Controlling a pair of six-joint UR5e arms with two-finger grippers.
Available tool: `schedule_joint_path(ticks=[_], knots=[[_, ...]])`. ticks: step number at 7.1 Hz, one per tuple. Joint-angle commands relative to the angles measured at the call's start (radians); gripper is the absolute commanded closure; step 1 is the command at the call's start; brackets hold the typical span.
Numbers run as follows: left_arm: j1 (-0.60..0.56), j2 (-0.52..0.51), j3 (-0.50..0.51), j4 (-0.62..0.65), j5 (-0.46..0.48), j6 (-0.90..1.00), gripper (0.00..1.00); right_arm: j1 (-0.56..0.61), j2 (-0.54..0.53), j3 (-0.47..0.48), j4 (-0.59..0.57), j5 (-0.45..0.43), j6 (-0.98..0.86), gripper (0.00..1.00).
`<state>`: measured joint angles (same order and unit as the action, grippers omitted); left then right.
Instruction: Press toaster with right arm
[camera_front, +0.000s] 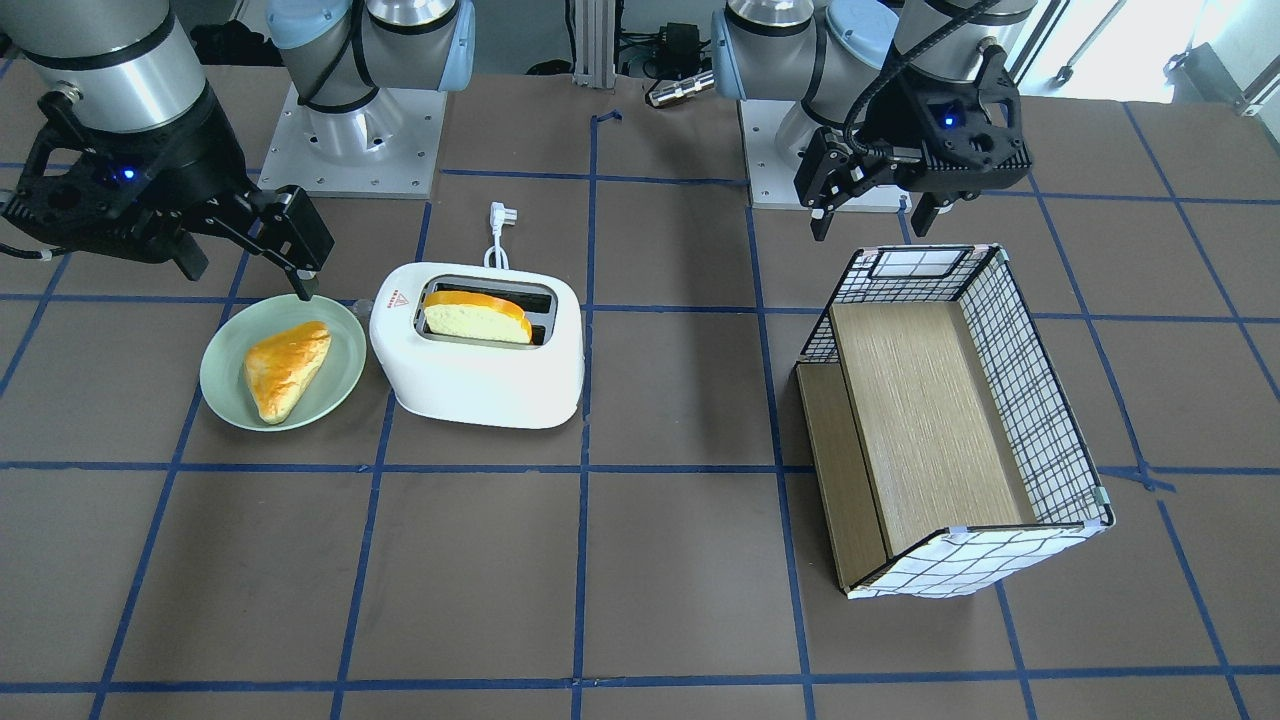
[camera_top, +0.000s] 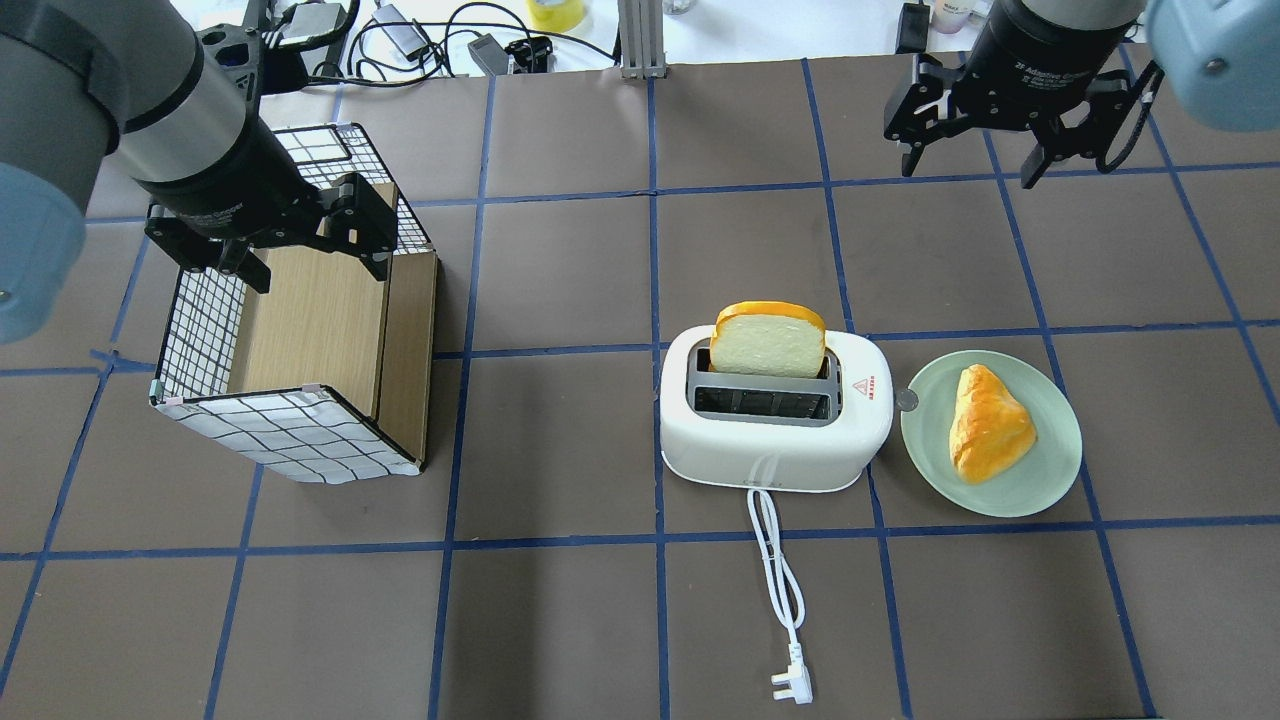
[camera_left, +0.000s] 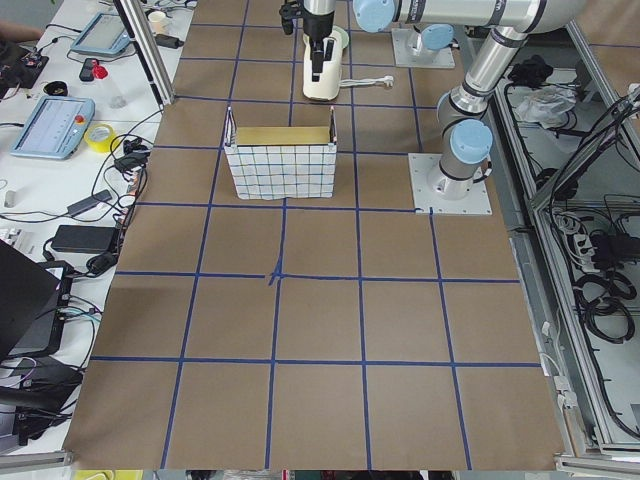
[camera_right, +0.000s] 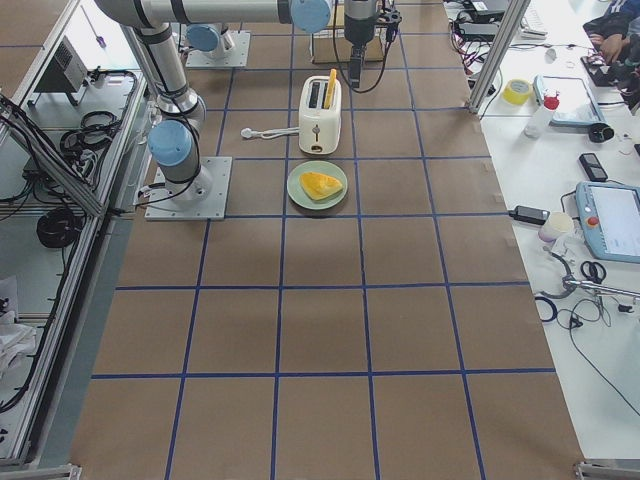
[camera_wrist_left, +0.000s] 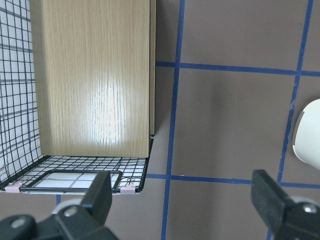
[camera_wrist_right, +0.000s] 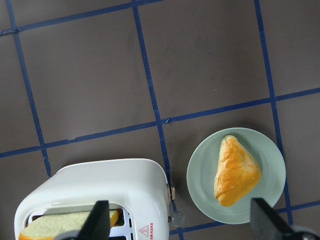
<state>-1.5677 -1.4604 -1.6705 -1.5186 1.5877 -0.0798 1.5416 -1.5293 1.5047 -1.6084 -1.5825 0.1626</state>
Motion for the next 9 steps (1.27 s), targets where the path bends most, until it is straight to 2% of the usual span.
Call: schedule_joint_path(ticks=[1, 3, 5, 6, 7, 8, 9], knots=[[0.000, 0.000, 0.000, 0.000, 0.000, 0.000, 0.00, 0.000, 0.000, 0.000, 0.001, -0.002, 0.000, 0.00], [0.000, 0.000, 0.000, 0.000, 0.000, 0.000, 0.00, 0.000, -0.002, 0.000, 0.005, 0.004, -0.003, 0.00], [0.000, 0.000, 0.000, 0.000, 0.000, 0.000, 0.00, 0.000, 0.001, -0.006, 0.015, 0.007, -0.005, 0.15], [0.000, 0.000, 0.000, 0.000, 0.000, 0.000, 0.00, -0.005, 0.001, -0.006, 0.018, 0.009, -0.012, 0.41], [0.000, 0.000, 0.000, 0.000, 0.000, 0.000, 0.00, -0.009, 0.001, -0.012, 0.084, 0.009, -0.070, 0.84], [0.000, 0.000, 0.000, 0.000, 0.000, 0.000, 0.00, -0.011, 0.003, 0.002, 0.147, 0.009, -0.118, 1.00], [0.000, 0.000, 0.000, 0.000, 0.000, 0.000, 0.00, -0.021, 0.008, 0.018, 0.154, 0.009, -0.199, 1.00]])
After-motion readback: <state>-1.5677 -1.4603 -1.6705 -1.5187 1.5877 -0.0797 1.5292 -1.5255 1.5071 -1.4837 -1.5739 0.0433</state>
